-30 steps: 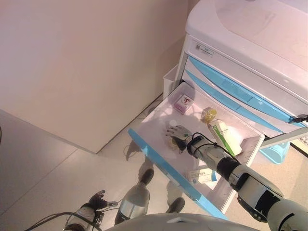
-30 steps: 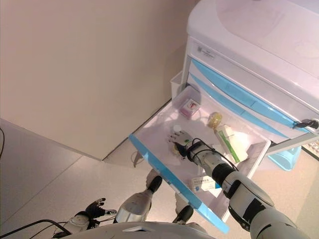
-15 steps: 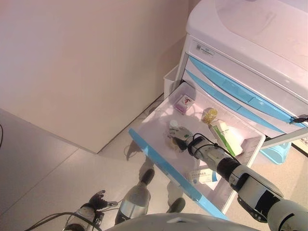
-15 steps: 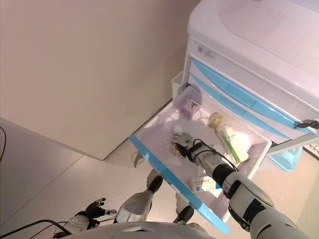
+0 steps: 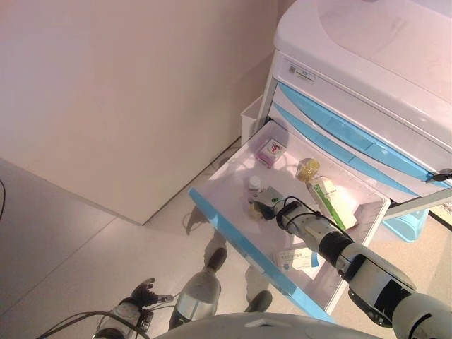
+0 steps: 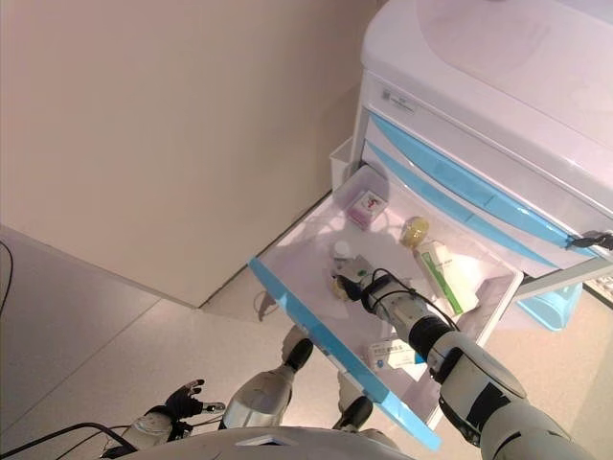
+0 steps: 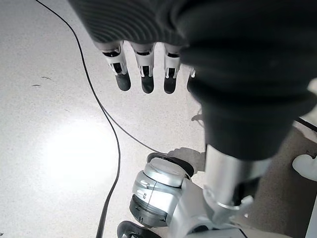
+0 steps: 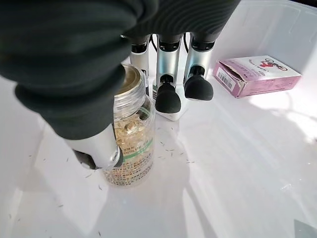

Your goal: Open the drawer and pick up the medicine

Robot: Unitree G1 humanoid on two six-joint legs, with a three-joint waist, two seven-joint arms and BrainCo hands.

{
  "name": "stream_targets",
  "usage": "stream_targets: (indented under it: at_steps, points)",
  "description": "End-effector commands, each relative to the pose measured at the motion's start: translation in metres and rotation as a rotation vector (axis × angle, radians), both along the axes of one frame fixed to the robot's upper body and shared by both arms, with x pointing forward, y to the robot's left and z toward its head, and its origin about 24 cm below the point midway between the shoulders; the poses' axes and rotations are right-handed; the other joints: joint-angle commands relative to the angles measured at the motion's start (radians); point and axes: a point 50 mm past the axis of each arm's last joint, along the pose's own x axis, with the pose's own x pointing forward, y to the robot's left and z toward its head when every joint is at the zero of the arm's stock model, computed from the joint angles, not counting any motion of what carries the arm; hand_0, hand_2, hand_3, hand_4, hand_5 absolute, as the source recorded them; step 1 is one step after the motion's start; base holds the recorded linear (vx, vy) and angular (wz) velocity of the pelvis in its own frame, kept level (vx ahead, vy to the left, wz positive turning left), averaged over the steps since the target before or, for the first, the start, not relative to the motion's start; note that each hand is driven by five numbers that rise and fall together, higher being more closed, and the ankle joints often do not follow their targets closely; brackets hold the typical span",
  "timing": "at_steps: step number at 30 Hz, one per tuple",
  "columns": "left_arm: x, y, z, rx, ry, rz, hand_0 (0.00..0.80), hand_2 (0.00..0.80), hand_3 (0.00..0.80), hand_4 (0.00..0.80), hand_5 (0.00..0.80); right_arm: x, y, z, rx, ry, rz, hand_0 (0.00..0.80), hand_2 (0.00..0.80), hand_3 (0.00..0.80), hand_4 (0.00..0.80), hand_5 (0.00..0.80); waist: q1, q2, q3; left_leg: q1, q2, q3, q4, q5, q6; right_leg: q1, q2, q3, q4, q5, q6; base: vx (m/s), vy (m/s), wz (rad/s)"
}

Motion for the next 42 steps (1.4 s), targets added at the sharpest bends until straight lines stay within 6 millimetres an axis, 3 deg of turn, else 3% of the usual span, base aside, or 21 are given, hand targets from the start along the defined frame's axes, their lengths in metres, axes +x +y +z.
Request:
stream_targets:
  at_steps: [1,6,11,17,22,26,30,36,39,42]
  points:
    - [-0.007,-0.002,-0.004,0.015,0.036,-0.037,0.0,0.0,0.0,0.0,0.0,0.001,0.007,0.002,0.005,-0.036,0.026,0.8,0.8,0.8,0.8,0.8,0.012,-0.008,-0.013,-0.001,-0.066,0.011,0.029,-0.097,0.02,-0.004,0.005,0.011,0.122,-0.109,-0.011,0.0,0.0,0.0]
    - [-0.006,0.002,-0.002,0.02,0.035,-0.03,0.0,0.0,0.0,0.0,0.0,0.005,0.012,0.015,-0.011,0.011,0.037,0.8,0.8,0.8,0.8,0.8,0.001,-0.017,-0.008,0.002,-0.061,0.019,0.025,-0.096,0.021,-0.004,0.009,0.021,0.116,-0.104,-0.009,0.0,0.0,0.0]
    - [-0.007,0.021,0.003,0.05,0.045,0.022,0.0,0.0,0.0,0.0,0.0,0.001,0.009,0.056,0.013,0.235,-0.007,0.8,0.8,0.8,0.8,0.8,-0.045,-0.054,-0.009,0.014,-0.045,0.054,0.013,-0.095,0.018,0.001,0.021,0.055,0.095,-0.087,-0.005,-0.003,-0.023,-0.08]
    - [-0.019,0.04,0.006,0.081,0.077,0.103,0.0,0.0,0.0,0.0,0.0,-0.009,-0.011,0.142,0.157,0.522,0.032,0.8,0.8,0.8,0.8,0.8,-0.124,-0.105,-0.049,0.036,-0.026,0.128,0.001,-0.1,0.019,-0.001,0.029,0.12,0.07,-0.062,0.002,0.035,0.038,-0.32]
    - [-0.024,0.043,0.006,0.098,0.08,0.102,0.0,0.0,0.0,0.0,0.0,-0.009,-0.019,0.213,0.401,0.582,0.119,0.8,0.8,0.8,0.8,0.8,-0.164,-0.131,-0.085,0.058,-0.021,0.177,0.001,-0.119,0.021,0.001,0.03,0.163,0.061,-0.049,0.012,0.033,0.029,-0.42]
    - [-0.026,0.04,0.005,0.09,0.087,0.089,0.0,0.0,0.0,0.0,0.0,0.002,-0.026,0.272,0.688,0.425,0.147,0.8,0.8,0.8,0.8,0.8,-0.191,-0.131,-0.117,0.079,-0.024,0.205,0.001,-0.135,0.027,0.004,0.027,0.197,0.057,-0.037,0.021,0.044,0.063,-0.29]
    - [-0.03,0.035,0.003,0.074,0.094,0.081,0.0,0.0,0.0,0.0,0.0,0.019,-0.058,0.315,0.983,0.179,0.09,0.8,0.8,0.8,0.8,0.8,-0.212,-0.119,-0.142,0.1,-0.026,0.23,0.001,-0.151,0.034,0.006,0.023,0.224,0.06,-0.032,0.027,0.055,0.078,-0.2]
    - [-0.034,0.032,0.0,0.06,0.114,0.077,0.0,0.0,0.0,0.0,0.0,0.033,-0.128,0.345,1.271,-0.116,-0.163,0.8,0.8,0.8,0.8,0.8,-0.226,-0.104,-0.151,0.127,-0.034,0.25,0.001,-0.169,0.046,0.014,0.019,0.24,0.068,-0.031,0.029,0.043,0.058,-0.06]
    - [-0.038,0.033,-0.001,0.061,0.135,0.079,0.0,0.0,0.0,0.0,0.0,0.036,-0.161,0.356,1.292,-0.277,-0.33,0.8,0.8,0.8,0.8,0.8,-0.227,-0.101,-0.153,0.137,-0.036,0.256,0.001,-0.176,0.048,0.017,0.017,0.243,0.071,-0.033,0.03,0.032,0.03,-0.02]
    - [-0.042,0.035,-0.002,0.067,0.155,0.082,0.0,0.0,0.0,0.0,0.0,0.035,-0.193,0.372,1.201,-0.453,-0.503,0.8,0.8,0.8,0.8,0.8,-0.219,-0.102,-0.152,0.141,-0.039,0.256,0.001,-0.18,0.048,0.018,0.016,0.239,0.07,-0.032,0.031,0.007,0.006,-0.01]
